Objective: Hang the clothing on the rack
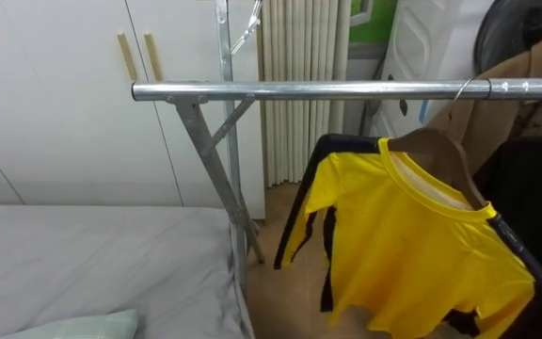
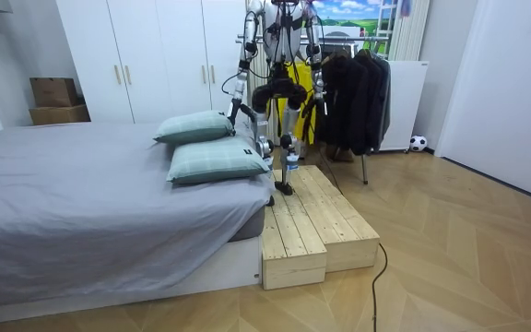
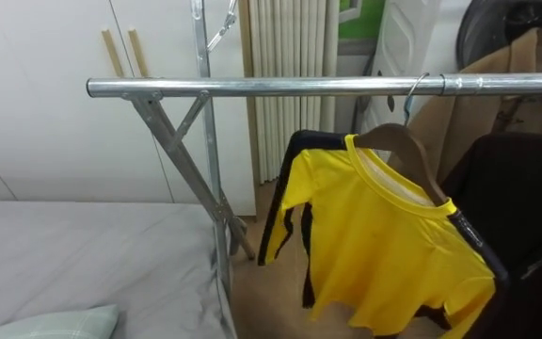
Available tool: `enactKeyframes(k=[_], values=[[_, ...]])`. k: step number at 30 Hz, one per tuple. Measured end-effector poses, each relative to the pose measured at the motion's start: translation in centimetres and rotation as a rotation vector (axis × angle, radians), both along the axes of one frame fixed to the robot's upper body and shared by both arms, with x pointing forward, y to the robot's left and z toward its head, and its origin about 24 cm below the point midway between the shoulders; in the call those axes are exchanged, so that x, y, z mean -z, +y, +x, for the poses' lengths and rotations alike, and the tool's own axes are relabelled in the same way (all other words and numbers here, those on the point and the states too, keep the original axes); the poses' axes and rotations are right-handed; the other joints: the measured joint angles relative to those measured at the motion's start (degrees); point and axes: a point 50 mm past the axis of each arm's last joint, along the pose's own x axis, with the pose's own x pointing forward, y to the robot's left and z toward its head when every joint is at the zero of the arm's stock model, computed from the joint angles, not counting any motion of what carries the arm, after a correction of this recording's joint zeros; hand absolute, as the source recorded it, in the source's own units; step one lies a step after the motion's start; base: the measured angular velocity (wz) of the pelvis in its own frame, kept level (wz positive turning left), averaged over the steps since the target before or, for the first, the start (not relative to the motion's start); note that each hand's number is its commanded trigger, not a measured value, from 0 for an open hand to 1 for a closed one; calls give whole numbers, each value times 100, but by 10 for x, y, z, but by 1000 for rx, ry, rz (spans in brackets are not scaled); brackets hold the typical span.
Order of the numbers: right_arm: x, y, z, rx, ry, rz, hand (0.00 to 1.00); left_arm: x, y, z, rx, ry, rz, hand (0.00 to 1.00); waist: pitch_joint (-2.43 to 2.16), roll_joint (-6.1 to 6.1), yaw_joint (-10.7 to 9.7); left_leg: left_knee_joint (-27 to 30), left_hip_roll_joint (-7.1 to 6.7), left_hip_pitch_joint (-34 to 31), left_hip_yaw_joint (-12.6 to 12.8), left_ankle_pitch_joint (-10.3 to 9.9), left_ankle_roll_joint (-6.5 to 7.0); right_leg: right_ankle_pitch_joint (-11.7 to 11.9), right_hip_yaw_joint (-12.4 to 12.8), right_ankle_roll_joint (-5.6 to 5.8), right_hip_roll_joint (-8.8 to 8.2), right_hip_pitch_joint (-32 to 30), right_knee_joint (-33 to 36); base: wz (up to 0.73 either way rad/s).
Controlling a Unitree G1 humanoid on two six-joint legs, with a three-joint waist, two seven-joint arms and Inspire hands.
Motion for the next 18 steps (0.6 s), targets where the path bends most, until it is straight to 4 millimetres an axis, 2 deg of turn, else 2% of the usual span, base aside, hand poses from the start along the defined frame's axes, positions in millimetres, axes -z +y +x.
enactKeyframes(k=[14,16,18], values=[[0,1,20,-34,-73,3,0,0,1,2,29,3,4,0,5,40,51,78,1,-9,-140,-9,-21,-92,-43,-55,6,21,62,3],[-1,4,24,-56,-89,9,0,0,1,4,32,-3,4,0,9,45,79,136,1,-36,-149,-9,-21,-100,-107,-64,-21,16,73,4],[-1,6,30,-62,-116,20,0,1,1,9,55,-18,10,0,23,52,130,169,5,-93,-192,-11,-23,-117,-321,-77,-83,-23,90,22]])
